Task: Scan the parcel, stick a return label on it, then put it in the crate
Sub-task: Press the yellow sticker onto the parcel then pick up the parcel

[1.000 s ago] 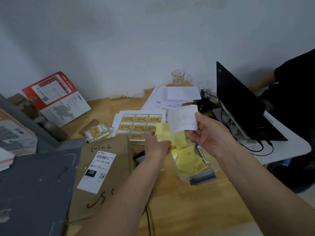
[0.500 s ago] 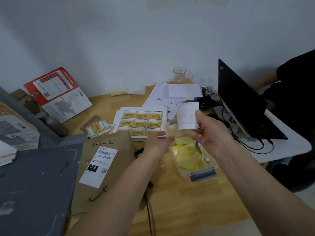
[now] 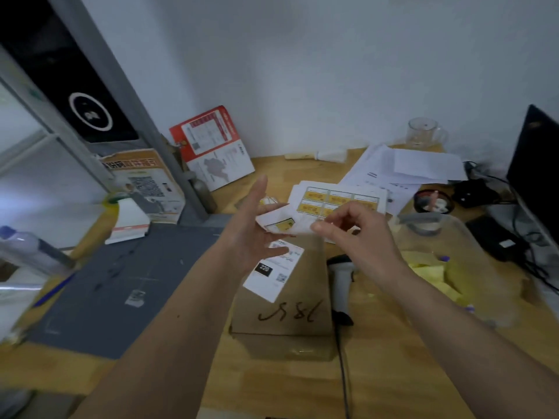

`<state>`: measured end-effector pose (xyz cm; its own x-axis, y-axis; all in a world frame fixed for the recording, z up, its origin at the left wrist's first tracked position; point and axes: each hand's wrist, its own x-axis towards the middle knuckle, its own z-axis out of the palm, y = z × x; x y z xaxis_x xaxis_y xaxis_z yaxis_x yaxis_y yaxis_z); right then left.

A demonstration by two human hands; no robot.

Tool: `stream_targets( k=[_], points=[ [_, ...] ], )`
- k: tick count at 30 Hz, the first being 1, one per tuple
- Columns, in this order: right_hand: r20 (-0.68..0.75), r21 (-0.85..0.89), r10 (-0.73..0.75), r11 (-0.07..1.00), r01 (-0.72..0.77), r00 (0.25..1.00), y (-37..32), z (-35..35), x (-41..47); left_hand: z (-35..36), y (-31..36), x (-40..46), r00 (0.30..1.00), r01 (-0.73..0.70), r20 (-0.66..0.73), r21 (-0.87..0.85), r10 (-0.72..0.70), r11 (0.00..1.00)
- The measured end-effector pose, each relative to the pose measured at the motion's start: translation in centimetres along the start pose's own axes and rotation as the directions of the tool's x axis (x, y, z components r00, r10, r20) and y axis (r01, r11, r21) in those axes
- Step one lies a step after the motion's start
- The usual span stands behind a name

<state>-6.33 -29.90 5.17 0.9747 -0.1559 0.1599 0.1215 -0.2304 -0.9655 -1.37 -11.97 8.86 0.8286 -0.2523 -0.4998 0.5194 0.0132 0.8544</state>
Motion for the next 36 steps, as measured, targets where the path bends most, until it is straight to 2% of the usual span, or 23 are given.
stream_targets(
  k=[3, 9, 13, 17, 21, 24, 28, 32, 36],
  points=[
    [0.05, -0.102, -0.021, 0.994, 0.026, 0.999, -0.5, 2.4, 0.6, -3.1, 0.4, -0.1, 0.999, -0.038, -0.026, 0.115, 0.041, 0.993],
    [0.097, -0.233, 0.013, 0.972, 0.01, 0.995, -0.7, 5.6, 1.8, -7.8, 1.1, 1.1, 0.965, -0.133, -0.21, 0.121, 0.157, 0.984],
    [0.115, -0.295, 0.034, 0.955, 0.002, 0.993, -0.3, 7.0, 2.4, -9.4, 0.8, 2.4, 0.948, -0.164, -0.251, 0.134, 0.193, 0.977],
    [0.094, -0.336, 0.154, 0.935, -0.115, 0.984, 1.2, 7.8, 3.1, -10.4, 0.5, 3.8, 0.928, -0.169, -0.326, 0.063, 0.18, 0.984],
    [-0.007, -0.168, 0.263, 0.951, -0.261, 0.965, 1.6, 8.6, 3.5, -10.8, -0.1, 5.6, 0.939, -0.159, -0.31, 0.001, 0.151, 0.987],
    [-0.137, 0.006, 0.393, 0.918, -0.395, 0.91, 1.6, 9.9, 3.7, -10.5, -1.2, 7.4, 0.95, -0.132, -0.285, 0.014, 0.131, 0.991],
    [-0.165, -0.09, 0.475, 0.866, -0.492, 0.865, 3.0, 11.1, 4.0, -8.6, -3.0, 9.2, 0.965, -0.071, -0.252, 0.025, 0.075, 0.997],
    [-0.287, -0.103, 0.508, 0.826, -0.554, 0.812, 5.8, 10.6, 4.2, -7.2, -4.9, 10.8, 0.978, -0.015, -0.208, 0.046, 0.024, 0.999],
    [-0.337, -0.102, 0.544, 0.79, -0.604, 0.768, 7.9, 10.4, 5.0, -6.8, -5.7, 11.9, 0.983, -0.043, -0.167, 0.177, 0.073, 0.983]
  ],
)
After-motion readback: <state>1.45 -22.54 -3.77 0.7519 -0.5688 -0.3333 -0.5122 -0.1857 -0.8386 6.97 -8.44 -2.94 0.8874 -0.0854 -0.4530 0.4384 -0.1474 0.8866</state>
